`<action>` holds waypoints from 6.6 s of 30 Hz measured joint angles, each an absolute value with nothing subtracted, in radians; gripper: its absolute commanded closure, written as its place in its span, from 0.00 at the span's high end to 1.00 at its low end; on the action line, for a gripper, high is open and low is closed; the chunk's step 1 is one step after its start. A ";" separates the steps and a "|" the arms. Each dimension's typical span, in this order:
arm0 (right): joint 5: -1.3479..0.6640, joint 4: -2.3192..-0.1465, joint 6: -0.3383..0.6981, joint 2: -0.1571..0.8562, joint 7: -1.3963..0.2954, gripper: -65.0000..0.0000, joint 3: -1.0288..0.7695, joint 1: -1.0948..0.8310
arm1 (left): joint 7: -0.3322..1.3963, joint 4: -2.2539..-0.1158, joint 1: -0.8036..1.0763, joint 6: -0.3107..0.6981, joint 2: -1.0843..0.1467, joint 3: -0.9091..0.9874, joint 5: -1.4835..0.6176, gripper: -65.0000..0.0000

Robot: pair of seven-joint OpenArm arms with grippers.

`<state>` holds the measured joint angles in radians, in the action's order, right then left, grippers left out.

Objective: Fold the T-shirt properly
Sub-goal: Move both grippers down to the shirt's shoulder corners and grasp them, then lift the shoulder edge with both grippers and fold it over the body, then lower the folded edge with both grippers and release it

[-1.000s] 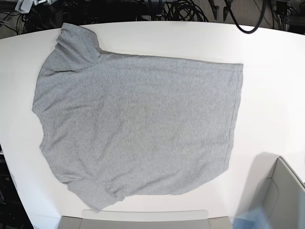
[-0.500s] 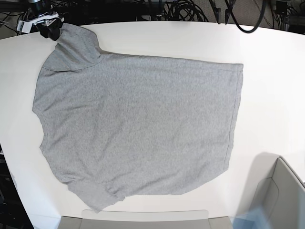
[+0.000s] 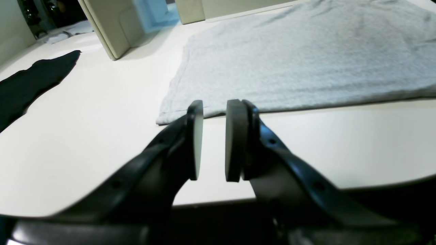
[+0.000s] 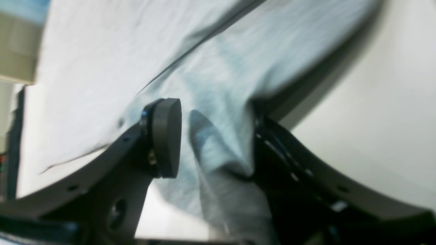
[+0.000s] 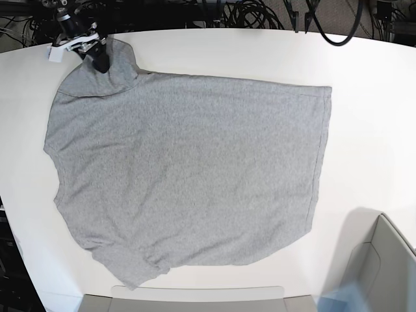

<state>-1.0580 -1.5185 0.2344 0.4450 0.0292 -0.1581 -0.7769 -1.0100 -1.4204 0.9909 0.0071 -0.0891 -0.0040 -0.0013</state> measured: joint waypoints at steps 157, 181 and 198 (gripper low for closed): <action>-0.154 -1.557 0.577 0.194 -0.894 0.00 -0.560 0.099 | 1.134 -1.303 -0.146 -0.030 -0.346 0.430 -0.905 0.00; 0.005 -1.672 0.580 0.151 -0.892 0.45 -0.728 0.102 | 1.132 -1.507 0.020 -0.034 -0.350 0.431 -0.900 0.31; 0.006 -1.662 0.682 0.124 -0.890 0.45 -0.924 -0.006 | 1.069 -1.545 0.087 -0.030 -0.332 0.310 -0.741 0.38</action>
